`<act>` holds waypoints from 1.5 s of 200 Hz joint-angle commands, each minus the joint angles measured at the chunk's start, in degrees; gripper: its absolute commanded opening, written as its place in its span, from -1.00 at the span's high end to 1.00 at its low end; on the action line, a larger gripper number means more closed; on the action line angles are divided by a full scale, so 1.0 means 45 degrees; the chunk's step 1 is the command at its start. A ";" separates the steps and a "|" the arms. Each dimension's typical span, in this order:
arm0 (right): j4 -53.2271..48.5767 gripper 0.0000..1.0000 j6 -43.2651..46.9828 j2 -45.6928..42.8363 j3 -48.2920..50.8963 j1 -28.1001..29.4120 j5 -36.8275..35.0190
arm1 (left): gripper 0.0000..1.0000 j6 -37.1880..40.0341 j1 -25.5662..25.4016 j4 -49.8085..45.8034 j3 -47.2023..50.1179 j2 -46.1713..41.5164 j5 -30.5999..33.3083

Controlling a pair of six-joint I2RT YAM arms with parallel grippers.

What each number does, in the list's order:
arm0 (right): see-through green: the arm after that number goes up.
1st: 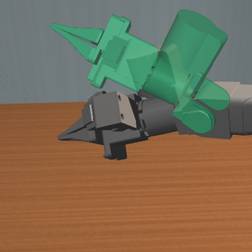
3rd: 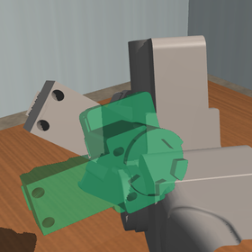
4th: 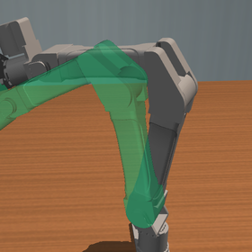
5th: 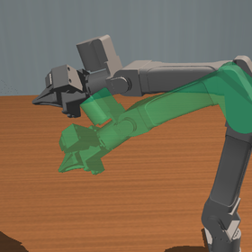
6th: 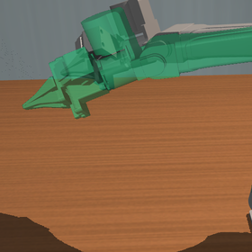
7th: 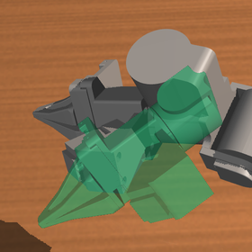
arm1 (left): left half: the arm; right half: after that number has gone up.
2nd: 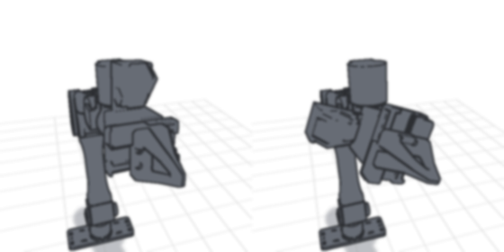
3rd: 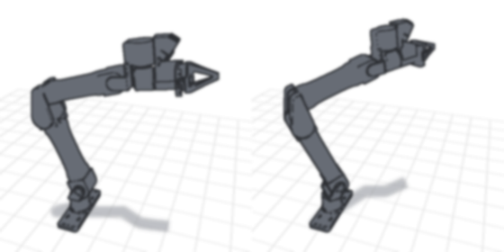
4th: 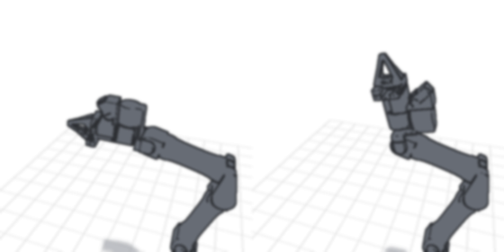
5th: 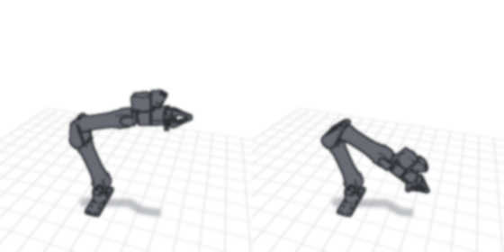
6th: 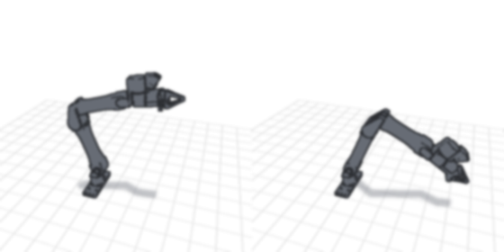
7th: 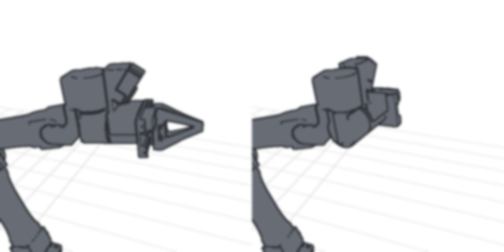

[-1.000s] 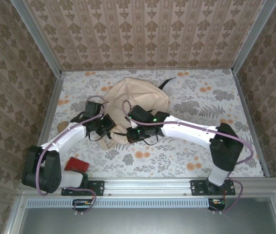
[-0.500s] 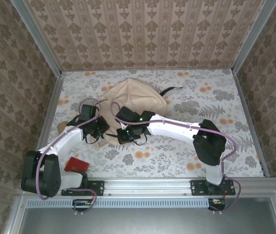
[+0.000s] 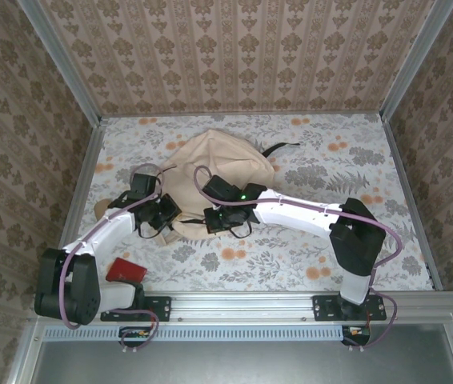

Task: Pack the student bag

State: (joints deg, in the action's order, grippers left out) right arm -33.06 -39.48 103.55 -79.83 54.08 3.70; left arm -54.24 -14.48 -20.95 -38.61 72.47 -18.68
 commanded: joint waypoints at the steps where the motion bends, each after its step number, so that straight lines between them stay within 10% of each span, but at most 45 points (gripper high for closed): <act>1: -0.2793 1.00 -0.0322 -0.0136 -0.0215 -0.0221 -0.1232 | 1.00 0.0510 0.0708 0.0061 0.0319 -0.0049 0.2085; 34: -0.2241 0.99 -0.0159 -0.0427 0.0024 -0.0231 -0.0615 | 1.00 0.0577 0.0771 0.0624 0.0377 0.0138 0.1590; 99: 0.0320 -0.37 -0.1133 -0.2389 0.1809 -0.2052 0.0425 | 1.00 0.0967 0.0747 0.1062 0.0180 0.0495 0.0900; 172: 0.1753 -0.62 -0.1153 -0.1126 0.2099 -0.5890 -0.0805 | 1.00 0.1760 0.0348 0.0855 -0.0463 0.0769 0.0205; 219: 0.3014 -0.49 0.0347 0.0499 0.1042 -0.7158 0.1152 | 1.00 0.1682 0.0122 0.0885 -0.0655 0.1004 0.0245; 266: 0.2551 0.82 0.0987 0.0930 0.0533 -0.7711 0.0525 | 1.00 0.1832 -0.0088 0.0936 -0.0944 0.1157 -0.0007; 300: 0.3345 0.95 0.0839 -0.1255 0.2834 -0.8907 -0.0915 | 1.00 0.2131 -0.0447 0.0708 -0.1498 0.1231 -0.0204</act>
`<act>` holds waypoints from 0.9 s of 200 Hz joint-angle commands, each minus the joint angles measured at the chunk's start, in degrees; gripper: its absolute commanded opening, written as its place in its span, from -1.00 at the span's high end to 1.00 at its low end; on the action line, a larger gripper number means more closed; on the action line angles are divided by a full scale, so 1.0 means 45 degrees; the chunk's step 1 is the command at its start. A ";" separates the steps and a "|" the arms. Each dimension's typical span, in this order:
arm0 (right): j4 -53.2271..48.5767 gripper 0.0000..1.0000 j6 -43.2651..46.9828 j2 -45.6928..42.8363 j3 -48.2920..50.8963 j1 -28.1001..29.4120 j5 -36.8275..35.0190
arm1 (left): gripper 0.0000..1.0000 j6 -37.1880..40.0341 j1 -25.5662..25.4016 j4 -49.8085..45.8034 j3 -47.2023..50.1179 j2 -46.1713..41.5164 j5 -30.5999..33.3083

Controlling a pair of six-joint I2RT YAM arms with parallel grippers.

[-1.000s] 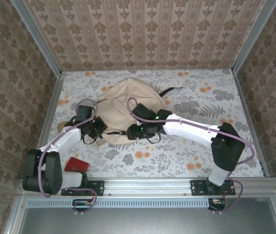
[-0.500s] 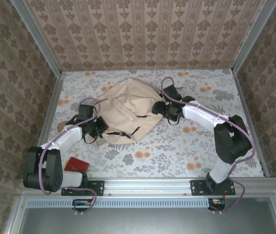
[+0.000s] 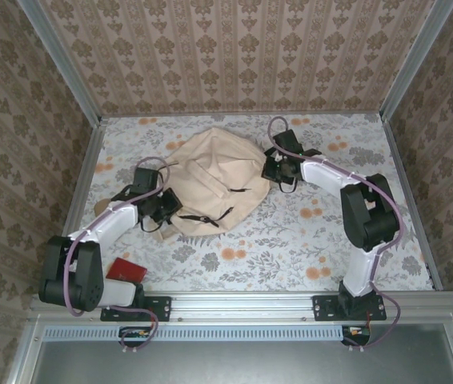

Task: Pack the student bag

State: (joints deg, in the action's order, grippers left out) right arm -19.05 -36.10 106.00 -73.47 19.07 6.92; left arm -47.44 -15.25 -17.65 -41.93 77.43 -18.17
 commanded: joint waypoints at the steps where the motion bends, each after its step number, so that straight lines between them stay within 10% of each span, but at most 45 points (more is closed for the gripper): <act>1: 0.0269 0.96 0.0069 -0.1866 0.1491 -0.1168 -0.1642 | 1.00 0.0630 -0.0281 -0.0034 -0.0779 0.0133 -0.0316; 50: 0.1934 0.91 -0.0416 -0.3350 0.4116 -0.3470 0.0367 | 1.00 0.0816 -0.0557 -0.0142 -0.1278 0.0586 -0.0106; 121: -0.0113 -0.24 -0.0029 -0.5614 0.5156 -0.3474 0.1247 | -0.37 -0.0468 -0.1024 -0.1531 -0.0746 -0.0375 0.0134; 180: -0.0912 -0.32 -0.1449 -0.8782 0.6646 -0.2390 0.2324 | -0.42 -0.4536 -0.2337 0.1920 0.1407 -0.1871 -0.0861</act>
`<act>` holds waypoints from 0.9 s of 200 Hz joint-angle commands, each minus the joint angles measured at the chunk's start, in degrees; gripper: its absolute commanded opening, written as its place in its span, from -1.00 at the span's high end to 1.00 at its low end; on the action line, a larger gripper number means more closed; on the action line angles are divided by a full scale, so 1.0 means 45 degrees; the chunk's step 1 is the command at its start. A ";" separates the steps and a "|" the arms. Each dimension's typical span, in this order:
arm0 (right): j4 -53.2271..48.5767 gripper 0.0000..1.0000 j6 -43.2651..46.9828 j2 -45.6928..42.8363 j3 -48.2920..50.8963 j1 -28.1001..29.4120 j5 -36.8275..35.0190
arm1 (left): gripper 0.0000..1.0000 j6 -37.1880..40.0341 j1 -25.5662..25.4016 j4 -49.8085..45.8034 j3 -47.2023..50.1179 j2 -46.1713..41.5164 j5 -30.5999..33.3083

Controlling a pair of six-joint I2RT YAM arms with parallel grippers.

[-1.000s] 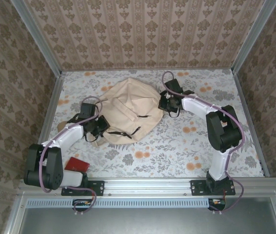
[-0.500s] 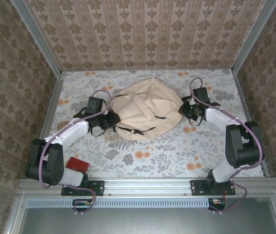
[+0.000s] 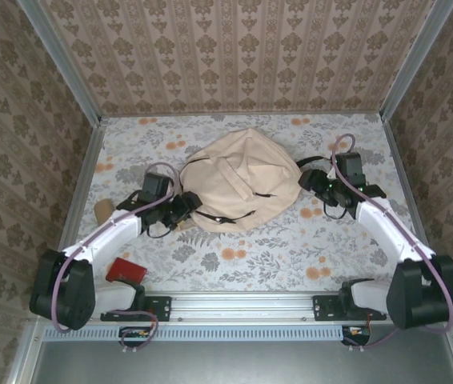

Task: Pack the student bag

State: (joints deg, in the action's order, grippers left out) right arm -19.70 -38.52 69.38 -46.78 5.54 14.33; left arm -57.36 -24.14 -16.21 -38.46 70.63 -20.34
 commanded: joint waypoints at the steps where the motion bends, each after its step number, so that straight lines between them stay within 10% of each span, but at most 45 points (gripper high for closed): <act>1: -0.0752 -0.32 -0.0960 -0.0669 0.0741 0.0659 0.0700 | -0.42 -0.2399 -0.0369 0.1663 0.0664 -0.0362 -0.0382; 51: 0.0415 -0.23 -0.3197 -0.0501 0.1261 0.4026 0.0995 | -0.35 -0.4640 -0.1683 0.4259 0.1398 0.0338 -0.0150; 90: 0.1316 0.20 -0.3834 0.1357 0.0552 0.6589 0.0265 | 0.00 -0.5066 -0.1782 0.4577 0.1547 0.0613 0.0491; 180: 0.3281 0.58 -0.3804 0.5482 -0.0515 0.8475 -0.0328 | 0.57 -0.4663 -0.1823 0.3929 0.1710 0.1305 0.0962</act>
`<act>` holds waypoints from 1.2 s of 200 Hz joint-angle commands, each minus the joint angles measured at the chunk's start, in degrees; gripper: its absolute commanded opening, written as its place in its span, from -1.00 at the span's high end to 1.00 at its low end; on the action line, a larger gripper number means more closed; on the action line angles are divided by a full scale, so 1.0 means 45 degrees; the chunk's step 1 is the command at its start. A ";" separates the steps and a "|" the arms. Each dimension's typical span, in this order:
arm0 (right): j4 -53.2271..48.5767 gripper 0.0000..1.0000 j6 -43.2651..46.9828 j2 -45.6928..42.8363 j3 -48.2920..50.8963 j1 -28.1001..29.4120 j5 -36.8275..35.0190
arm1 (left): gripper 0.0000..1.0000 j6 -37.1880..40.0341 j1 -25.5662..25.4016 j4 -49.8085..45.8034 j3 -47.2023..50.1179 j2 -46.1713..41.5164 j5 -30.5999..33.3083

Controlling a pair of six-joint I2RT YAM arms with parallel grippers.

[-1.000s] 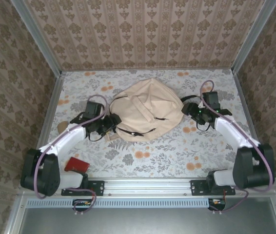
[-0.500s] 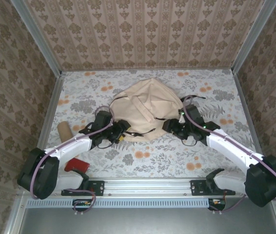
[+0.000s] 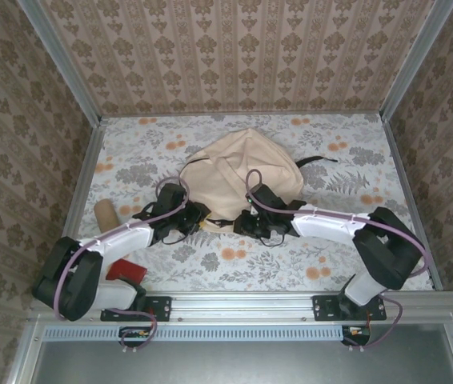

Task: Pack the student bag

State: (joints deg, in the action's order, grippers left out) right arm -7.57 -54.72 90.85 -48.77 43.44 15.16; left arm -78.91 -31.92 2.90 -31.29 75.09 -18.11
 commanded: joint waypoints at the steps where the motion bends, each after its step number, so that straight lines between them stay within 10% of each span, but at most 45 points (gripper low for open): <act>1: 0.0607 0.58 -0.0214 0.0741 -0.0067 0.0063 -0.0534 | 0.57 0.0120 -0.0084 -0.0314 0.0117 0.0320 0.0468; 88: 0.0865 0.61 0.1345 0.0436 0.0272 0.0117 -0.1979 | 0.90 0.0285 0.0077 -0.0017 0.0195 0.0989 0.0295; 240: -0.2836 -0.03 0.7594 0.2101 -0.3310 0.0419 -0.0433 | 0.90 0.0816 0.0258 -0.0382 0.0234 0.0810 -0.0075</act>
State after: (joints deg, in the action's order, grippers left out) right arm -17.41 -23.81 98.24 -61.08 44.95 12.08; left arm -76.73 -31.40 3.49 -30.79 79.40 -18.41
